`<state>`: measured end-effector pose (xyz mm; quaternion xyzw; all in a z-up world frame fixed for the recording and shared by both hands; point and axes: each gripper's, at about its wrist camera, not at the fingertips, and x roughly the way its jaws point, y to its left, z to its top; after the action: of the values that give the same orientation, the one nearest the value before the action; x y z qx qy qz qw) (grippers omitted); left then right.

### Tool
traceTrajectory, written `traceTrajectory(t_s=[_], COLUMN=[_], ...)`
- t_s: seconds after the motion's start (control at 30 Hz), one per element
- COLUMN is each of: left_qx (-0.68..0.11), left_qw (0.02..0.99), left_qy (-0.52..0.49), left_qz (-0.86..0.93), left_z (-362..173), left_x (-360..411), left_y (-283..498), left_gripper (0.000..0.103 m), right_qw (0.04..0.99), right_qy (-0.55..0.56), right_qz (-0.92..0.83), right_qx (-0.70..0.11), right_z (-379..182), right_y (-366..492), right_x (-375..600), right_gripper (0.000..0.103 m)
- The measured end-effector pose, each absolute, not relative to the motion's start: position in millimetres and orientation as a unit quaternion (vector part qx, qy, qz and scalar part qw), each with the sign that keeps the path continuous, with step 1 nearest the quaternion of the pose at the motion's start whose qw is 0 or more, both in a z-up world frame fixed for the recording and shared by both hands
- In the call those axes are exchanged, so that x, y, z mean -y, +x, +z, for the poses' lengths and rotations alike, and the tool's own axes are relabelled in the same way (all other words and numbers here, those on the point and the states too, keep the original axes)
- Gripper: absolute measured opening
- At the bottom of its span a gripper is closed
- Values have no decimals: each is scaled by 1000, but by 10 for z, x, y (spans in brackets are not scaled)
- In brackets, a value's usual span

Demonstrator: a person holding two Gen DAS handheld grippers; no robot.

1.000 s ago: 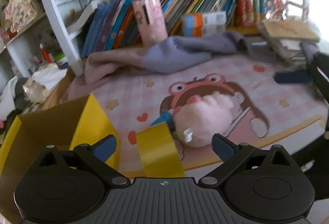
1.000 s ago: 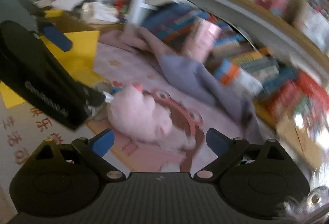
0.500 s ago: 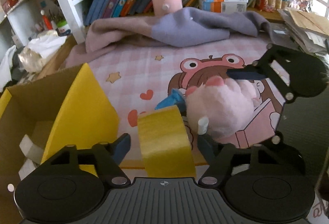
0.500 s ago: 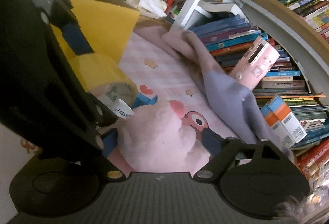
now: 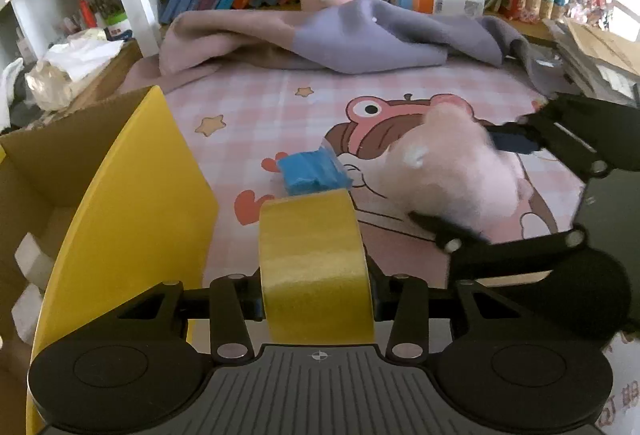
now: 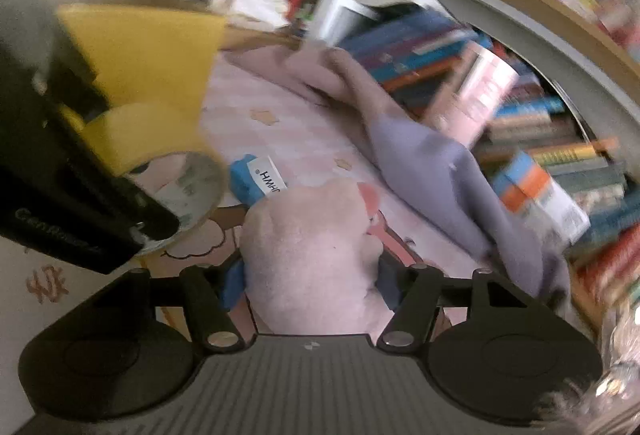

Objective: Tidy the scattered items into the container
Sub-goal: 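Grasp the yellow tape roll with the left tool while the right tool grasps the pink plush pig, then carry the tape roll and plush pig over the yellow box with both tools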

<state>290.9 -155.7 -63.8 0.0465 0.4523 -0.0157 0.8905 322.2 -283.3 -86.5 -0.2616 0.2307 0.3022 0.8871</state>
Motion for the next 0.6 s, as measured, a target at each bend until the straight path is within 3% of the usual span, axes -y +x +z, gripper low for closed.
traceTrajectory(t_s=[0.6], left_qx=[-439], left_qw=[893], left_qy=[50], left_qz=[-79], left_z=[-380], left_x=[1762], left_y=[2489], left_gripper=[41], right_qw=[911], right_qy=[-131], right_qz=[251], right_qx=[-301], right_z=[-591], right_y=[2731], right_x=[3267], right_gripper=[62])
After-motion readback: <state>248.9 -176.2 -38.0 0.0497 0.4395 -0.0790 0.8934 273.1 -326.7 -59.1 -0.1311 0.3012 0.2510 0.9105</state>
